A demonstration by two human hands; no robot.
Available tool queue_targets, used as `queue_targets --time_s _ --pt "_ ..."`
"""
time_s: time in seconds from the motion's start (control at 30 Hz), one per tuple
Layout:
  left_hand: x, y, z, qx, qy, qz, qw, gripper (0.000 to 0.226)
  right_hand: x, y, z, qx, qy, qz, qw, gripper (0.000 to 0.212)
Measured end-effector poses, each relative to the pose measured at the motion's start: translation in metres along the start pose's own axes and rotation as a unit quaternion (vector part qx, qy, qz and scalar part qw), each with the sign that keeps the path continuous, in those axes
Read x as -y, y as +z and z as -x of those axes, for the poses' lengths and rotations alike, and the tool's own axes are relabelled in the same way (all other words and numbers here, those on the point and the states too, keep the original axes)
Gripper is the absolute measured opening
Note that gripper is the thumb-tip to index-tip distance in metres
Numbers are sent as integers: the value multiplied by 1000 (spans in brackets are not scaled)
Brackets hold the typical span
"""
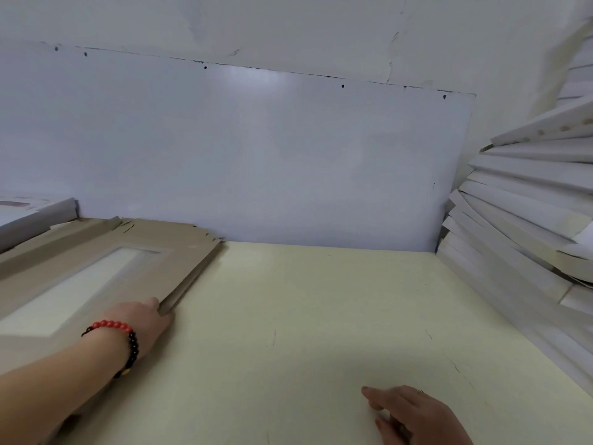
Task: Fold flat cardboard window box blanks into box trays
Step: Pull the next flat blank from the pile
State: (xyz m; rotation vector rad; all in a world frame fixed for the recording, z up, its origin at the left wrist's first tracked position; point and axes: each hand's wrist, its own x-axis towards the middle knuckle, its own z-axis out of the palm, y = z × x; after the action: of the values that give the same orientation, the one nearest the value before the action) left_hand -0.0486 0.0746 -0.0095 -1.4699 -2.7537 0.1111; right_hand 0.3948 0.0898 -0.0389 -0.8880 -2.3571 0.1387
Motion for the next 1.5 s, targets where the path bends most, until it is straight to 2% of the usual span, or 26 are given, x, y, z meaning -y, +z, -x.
queue_targets --time_s 0.1,0.3,0.4,0.5,0.57,0.67,0.77,0.87,0.97,1.13,1.23,1.4,1.5 --pt "3 1 -3 -16 -9 10 1000 30 0 1 0 -4 -1 5 1000 64" --pt "13 2 -16 -6 -54 13 998 29 0 2 0 -9 -2 -1 1000 61" --pt "24 -5 -21 -20 -51 44 998 36 0 2 -1 -8 -3 3 1000 61" --pt "45 -13 -32 -58 -30 16 998 48 -1 2 0 -9 -3 2 1000 61" --pt "56 -16 -43 -82 -81 51 992 54 -1 2 0 -9 -2 1 1000 61" --pt "65 -2 -49 -96 -146 115 978 37 -1 2 0 -8 -1 0 1000 62" --pt "69 11 -45 -65 -121 43 990 21 0 1 1 -11 -5 4 1000 62" --pt "65 4 -43 -3 -103 -20 994 23 0 1 1 -13 -3 -1 1000 61" --pt "59 -1 -40 14 -102 -47 994 27 1 1 1 -13 -2 1 1000 61" --pt "51 -30 -42 -42 -73 -86 993 32 2 0 1 -14 -1 -2 1000 62" --pt "51 -71 -48 -114 -63 -63 989 34 1 0 0 -12 -3 -5 1000 61" --pt "40 -145 -33 -200 -97 -64 973 23 -1 2 0 -22 -12 -3 1000 59" --pt "18 -173 -10 -230 -74 -107 964 37 -2 3 0 -27 -14 0 1000 58"
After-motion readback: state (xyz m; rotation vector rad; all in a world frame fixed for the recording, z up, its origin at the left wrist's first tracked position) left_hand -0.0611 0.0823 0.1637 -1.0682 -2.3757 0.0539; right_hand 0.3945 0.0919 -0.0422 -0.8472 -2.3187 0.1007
